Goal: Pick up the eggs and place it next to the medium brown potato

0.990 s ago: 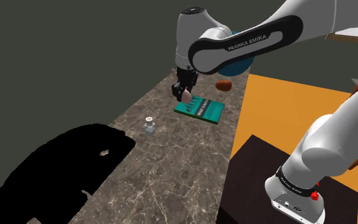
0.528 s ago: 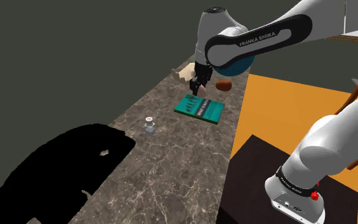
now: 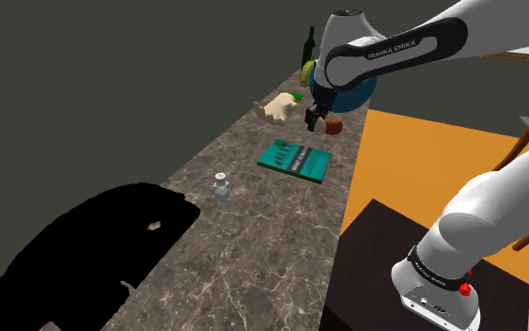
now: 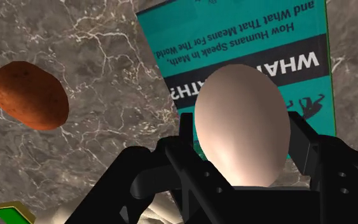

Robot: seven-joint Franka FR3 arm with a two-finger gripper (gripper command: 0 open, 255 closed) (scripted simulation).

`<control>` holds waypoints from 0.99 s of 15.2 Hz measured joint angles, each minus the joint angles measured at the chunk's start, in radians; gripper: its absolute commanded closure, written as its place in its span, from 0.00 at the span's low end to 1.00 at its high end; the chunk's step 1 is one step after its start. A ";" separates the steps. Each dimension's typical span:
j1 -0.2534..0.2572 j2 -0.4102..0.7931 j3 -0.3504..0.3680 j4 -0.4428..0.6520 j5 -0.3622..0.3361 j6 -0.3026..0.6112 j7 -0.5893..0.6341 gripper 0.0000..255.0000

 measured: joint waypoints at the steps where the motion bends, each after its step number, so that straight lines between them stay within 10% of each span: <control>1: -0.009 0.008 -0.016 0.006 -0.002 0.004 -0.024 1.00; 15: -0.131 0.108 -0.265 0.110 0.018 0.034 -0.403 1.00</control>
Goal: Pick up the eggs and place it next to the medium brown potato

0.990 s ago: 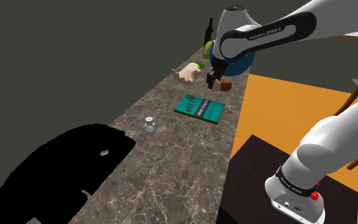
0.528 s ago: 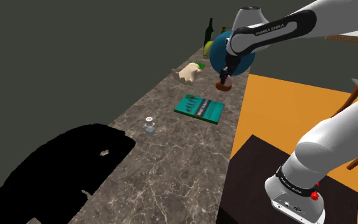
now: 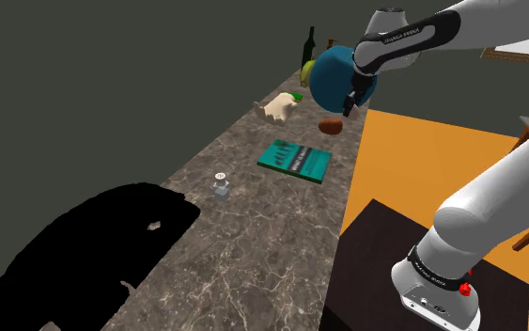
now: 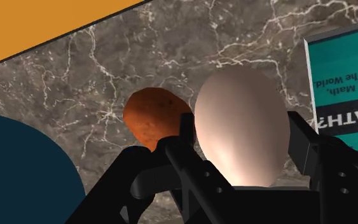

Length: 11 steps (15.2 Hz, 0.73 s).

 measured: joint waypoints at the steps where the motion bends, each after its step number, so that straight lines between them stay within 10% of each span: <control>1: -0.009 0.019 -0.020 0.011 0.008 0.009 -0.032 1.00; 11: -0.077 0.198 -0.143 0.180 0.113 0.018 -0.282 1.00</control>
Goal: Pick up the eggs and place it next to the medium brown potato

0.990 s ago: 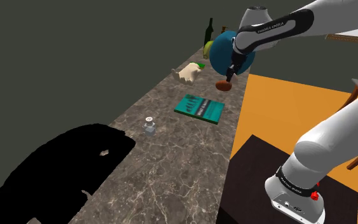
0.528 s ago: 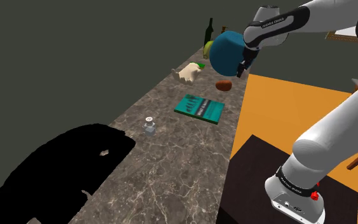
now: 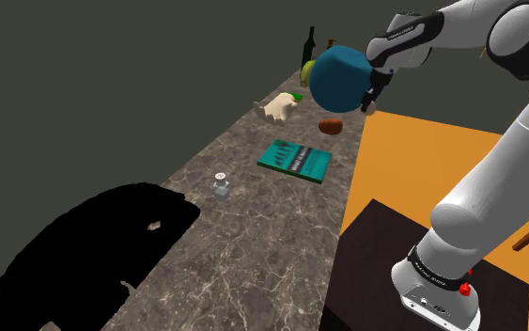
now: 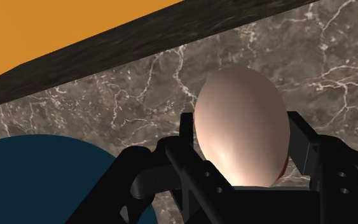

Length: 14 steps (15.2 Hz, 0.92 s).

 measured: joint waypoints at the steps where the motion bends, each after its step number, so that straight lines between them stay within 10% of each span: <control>1: -0.001 0.004 -0.001 -0.008 0.003 0.012 -0.003 1.00; 14: -0.006 0.087 -0.001 -0.100 0.052 0.180 -0.040 1.00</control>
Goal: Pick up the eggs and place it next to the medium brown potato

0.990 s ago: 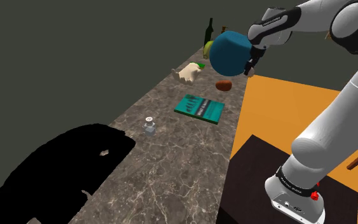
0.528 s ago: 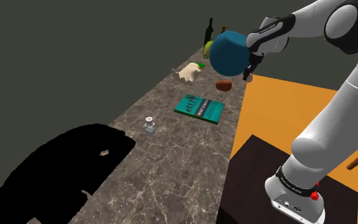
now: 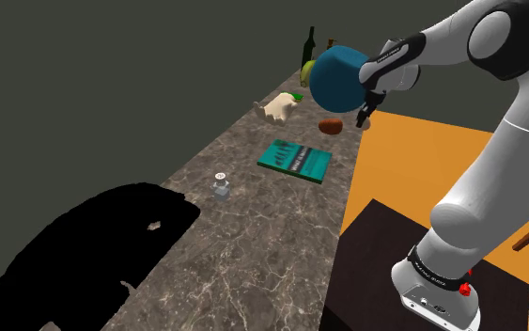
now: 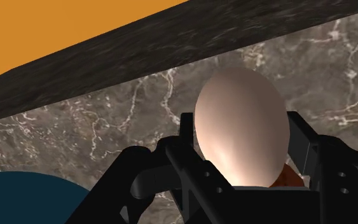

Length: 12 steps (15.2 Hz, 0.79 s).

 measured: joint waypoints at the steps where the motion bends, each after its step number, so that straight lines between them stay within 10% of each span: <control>1: 0.000 0.009 0.001 -0.003 0.005 0.012 -0.002 1.00; 12: -0.008 0.077 0.010 -0.041 0.055 0.111 -0.039 1.00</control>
